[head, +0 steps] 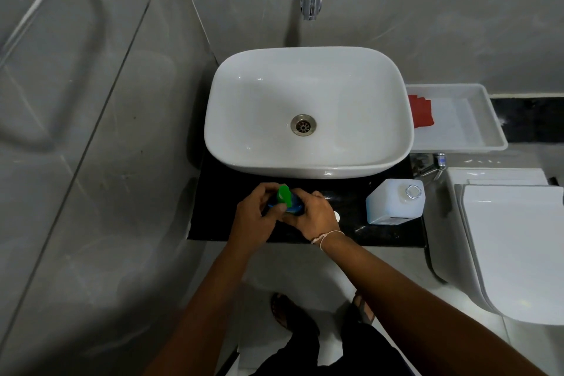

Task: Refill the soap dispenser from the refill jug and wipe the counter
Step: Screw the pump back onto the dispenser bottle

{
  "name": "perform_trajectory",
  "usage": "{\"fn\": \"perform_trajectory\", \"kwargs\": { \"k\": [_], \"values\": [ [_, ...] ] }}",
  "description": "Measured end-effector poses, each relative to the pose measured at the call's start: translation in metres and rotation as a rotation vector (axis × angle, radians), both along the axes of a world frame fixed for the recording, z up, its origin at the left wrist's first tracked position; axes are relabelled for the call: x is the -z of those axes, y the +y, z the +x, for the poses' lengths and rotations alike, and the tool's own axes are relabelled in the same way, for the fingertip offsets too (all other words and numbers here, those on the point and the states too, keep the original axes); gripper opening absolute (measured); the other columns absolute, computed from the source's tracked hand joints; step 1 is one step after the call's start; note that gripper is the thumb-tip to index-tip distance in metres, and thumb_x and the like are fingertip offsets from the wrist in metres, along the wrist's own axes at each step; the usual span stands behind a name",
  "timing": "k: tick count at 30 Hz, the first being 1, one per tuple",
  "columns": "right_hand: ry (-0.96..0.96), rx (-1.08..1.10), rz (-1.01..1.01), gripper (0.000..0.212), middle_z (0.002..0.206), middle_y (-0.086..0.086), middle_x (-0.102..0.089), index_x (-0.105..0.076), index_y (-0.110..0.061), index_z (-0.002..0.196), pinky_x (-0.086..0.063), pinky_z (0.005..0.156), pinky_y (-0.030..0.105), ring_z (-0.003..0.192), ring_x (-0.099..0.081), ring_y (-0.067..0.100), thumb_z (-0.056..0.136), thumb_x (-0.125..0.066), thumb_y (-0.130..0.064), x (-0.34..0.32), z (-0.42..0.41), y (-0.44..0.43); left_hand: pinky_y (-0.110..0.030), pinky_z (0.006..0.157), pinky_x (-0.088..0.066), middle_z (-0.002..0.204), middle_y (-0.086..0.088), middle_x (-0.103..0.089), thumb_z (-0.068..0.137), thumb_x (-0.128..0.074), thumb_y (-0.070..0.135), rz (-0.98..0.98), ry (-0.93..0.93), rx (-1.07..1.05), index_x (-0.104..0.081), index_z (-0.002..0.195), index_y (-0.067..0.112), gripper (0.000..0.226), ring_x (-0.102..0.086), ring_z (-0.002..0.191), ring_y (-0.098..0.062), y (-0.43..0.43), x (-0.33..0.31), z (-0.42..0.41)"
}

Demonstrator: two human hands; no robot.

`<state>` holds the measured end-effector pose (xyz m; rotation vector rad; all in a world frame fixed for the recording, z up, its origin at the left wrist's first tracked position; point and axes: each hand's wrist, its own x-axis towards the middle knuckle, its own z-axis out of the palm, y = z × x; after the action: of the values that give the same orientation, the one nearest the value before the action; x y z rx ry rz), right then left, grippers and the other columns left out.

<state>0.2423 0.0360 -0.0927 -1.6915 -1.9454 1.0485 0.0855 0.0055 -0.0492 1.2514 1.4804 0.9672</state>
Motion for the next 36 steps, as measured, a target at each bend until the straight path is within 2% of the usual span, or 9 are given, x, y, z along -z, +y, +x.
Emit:
{"fn": "perform_trajectory", "kwargs": {
  "k": [4,7,11,14,18,23,29,32,36],
  "values": [
    [-0.013,0.006,0.005,0.06,0.088,0.007,-0.054,-0.058,-0.034,0.121,-0.047,0.076,0.03,0.085,-0.055,0.023,0.067,-0.077,-0.052,0.001,-0.001,0.001,-0.026,0.1,-0.051,0.128,0.005,-0.066,0.083,-0.066,0.008,-0.079,-0.062,0.049,-0.057,0.13,0.03,0.052,-0.062,0.122,-0.013,-0.001,-0.003,-0.005],
    [-0.012,-0.009,0.028,0.056,0.083,0.007,-0.056,-0.059,-0.031,0.12,-0.045,0.072,0.028,0.085,-0.055,0.024,0.069,-0.076,-0.048,0.002,0.0,0.001,-0.034,0.095,-0.056,0.121,0.006,-0.07,0.072,-0.081,0.028,-0.04,0.01,0.013,-0.056,0.114,0.034,0.049,-0.067,0.112,-0.008,-0.002,-0.007,0.0],
    [-0.004,0.001,0.004,0.06,0.088,0.004,-0.052,-0.057,-0.035,0.12,-0.046,0.074,0.028,0.084,-0.054,0.021,0.066,-0.078,-0.053,0.002,0.0,0.001,-0.049,0.105,-0.049,0.122,-0.003,-0.069,0.089,-0.062,-0.006,-0.06,-0.036,0.039,-0.063,0.119,0.027,0.044,-0.065,0.117,-0.017,0.003,-0.005,-0.002],
    [-0.008,-0.008,0.026,0.059,0.086,0.005,-0.054,-0.058,-0.034,0.12,-0.043,0.072,0.026,0.083,-0.054,0.021,0.067,-0.079,-0.05,0.003,0.0,0.001,-0.048,0.108,-0.047,0.13,-0.005,-0.066,0.086,-0.065,-0.003,-0.122,-0.079,0.043,-0.056,0.132,0.021,0.052,-0.061,0.123,-0.017,0.001,-0.008,-0.003],
    [-0.002,-0.007,0.033,0.055,0.084,0.007,-0.057,-0.059,-0.033,0.121,-0.046,0.072,0.029,0.085,-0.054,0.022,0.07,-0.076,-0.046,0.003,0.0,0.0,-0.048,0.097,-0.055,0.115,0.0,-0.072,0.071,-0.08,0.031,-0.062,0.009,-0.025,-0.058,0.112,0.026,0.046,-0.068,0.111,-0.017,-0.002,-0.011,0.004],
    [-0.021,-0.008,-0.002,0.061,0.09,0.004,-0.052,-0.057,-0.035,0.121,-0.047,0.076,0.029,0.084,-0.054,0.022,0.066,-0.079,-0.053,0.002,-0.001,0.002,-0.039,0.104,-0.051,0.117,0.006,-0.07,0.083,-0.059,0.014,-0.09,-0.029,0.039,-0.064,0.114,0.04,0.041,-0.066,0.115,-0.015,0.0,-0.013,-0.002],
    [-0.006,-0.011,0.025,0.058,0.084,0.002,-0.05,-0.059,-0.03,0.122,-0.045,0.073,0.028,0.083,-0.053,0.022,0.069,-0.078,-0.046,0.001,0.001,0.0,-0.041,0.094,-0.056,0.107,0.004,-0.071,0.079,-0.08,0.016,-0.009,0.054,0.007,-0.059,0.102,0.039,0.039,-0.069,0.105,-0.015,0.0,-0.013,0.001],
    [-0.018,-0.02,-0.008,0.059,0.09,0.005,-0.054,-0.059,-0.031,0.12,-0.048,0.077,0.031,0.086,-0.053,0.021,0.068,-0.078,-0.051,0.001,0.0,0.003,-0.04,0.104,-0.051,0.12,-0.001,-0.069,0.091,-0.061,-0.004,-0.047,0.002,0.079,-0.063,0.119,0.03,0.043,-0.065,0.117,-0.017,0.002,-0.011,-0.003],
    [-0.013,-0.035,-0.01,0.056,0.089,0.009,-0.056,-0.058,-0.032,0.123,-0.044,0.073,0.028,0.087,-0.055,0.023,0.071,-0.076,-0.046,0.001,0.001,0.003,-0.032,0.103,-0.05,0.129,0.002,-0.066,0.082,-0.076,0.013,-0.066,-0.012,0.081,-0.055,0.128,0.027,0.052,-0.062,0.122,-0.013,-0.001,-0.013,-0.003]
  ]
}}
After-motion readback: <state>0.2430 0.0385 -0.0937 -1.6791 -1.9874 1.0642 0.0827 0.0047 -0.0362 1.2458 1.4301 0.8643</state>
